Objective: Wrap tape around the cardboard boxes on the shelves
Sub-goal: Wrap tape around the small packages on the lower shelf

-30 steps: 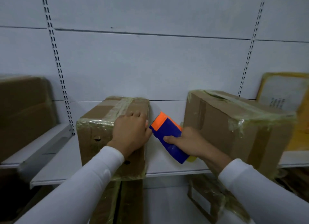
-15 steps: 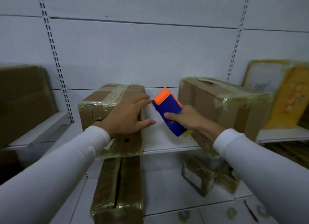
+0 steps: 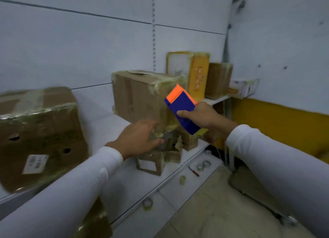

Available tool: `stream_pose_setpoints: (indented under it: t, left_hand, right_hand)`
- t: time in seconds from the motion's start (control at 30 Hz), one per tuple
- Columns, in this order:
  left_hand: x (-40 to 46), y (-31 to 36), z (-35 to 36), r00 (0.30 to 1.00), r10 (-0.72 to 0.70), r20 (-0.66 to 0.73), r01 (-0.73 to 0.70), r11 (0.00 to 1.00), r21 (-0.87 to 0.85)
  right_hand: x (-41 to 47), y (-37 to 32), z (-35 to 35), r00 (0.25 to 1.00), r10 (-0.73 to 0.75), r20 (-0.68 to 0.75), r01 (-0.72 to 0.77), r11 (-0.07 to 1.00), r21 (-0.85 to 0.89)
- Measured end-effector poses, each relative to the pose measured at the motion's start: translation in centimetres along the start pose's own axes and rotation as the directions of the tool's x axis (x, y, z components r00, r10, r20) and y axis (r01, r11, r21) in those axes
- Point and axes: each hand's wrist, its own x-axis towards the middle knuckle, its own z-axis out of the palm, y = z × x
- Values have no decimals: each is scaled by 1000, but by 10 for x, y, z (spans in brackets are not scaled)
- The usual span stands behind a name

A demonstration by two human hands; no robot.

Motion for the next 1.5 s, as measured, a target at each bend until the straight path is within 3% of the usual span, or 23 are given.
stream_pose_setpoints:
  t: [0.33, 0.53, 0.73, 1.1, 1.3, 1.5]
  left_hand:
    - [100, 113, 109, 960, 203, 195, -183, 976, -115]
    - [173, 183, 176, 927, 275, 257, -248, 960, -132]
    - [247, 229, 221, 928, 266, 262, -221, 957, -190]
    - [376, 257, 325, 882, 343, 323, -273, 931, -244]
    - [465, 250, 383, 876, 338, 343, -213, 911, -354]
    - [544, 250, 434, 848, 326, 417, -147, 902, -406]
  right_hand:
    - [-20, 170, -69, 936, 288, -202, -276, 957, 86]
    - [-7, 272, -116, 891, 389, -235, -357, 919, 170]
    - [19, 352, -158, 867, 445, -224, -399, 890, 221]
    - [101, 466, -170, 805, 559, -199, -484, 813, 324]
    - [175, 516, -185, 744, 647, -167, -517, 716, 468]
    - [236, 569, -195, 748, 658, -88, -568, 704, 427]
